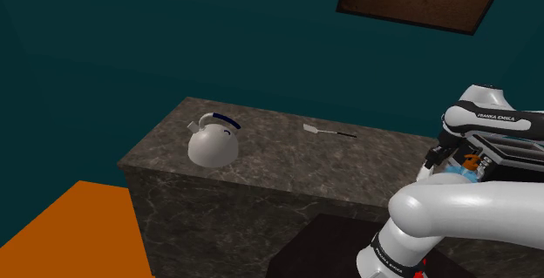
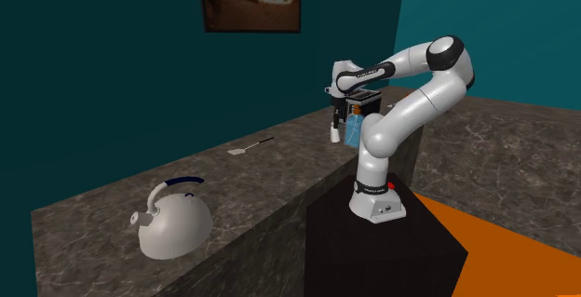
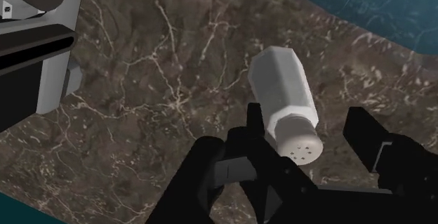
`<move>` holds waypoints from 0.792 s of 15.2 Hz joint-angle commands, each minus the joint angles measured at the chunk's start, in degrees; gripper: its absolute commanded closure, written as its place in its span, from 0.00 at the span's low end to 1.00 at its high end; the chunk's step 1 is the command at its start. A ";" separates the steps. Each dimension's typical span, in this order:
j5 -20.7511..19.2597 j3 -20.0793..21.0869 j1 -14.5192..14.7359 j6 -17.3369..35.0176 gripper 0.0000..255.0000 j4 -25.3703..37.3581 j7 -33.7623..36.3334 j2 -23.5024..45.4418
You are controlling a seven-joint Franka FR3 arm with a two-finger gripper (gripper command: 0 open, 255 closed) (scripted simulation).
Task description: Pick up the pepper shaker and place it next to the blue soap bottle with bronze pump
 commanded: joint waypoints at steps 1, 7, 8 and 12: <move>0.00 0.00 0.00 0.01 0.00 0.00 0.00 0.00; 2.31 3.79 -1.09 -3.88 0.00 1.64 -0.71 -1.47; 3.43 5.54 -1.47 -5.76 0.00 2.58 -1.04 -2.07; 4.27 6.83 -1.68 -7.24 0.00 3.39 -1.26 -2.51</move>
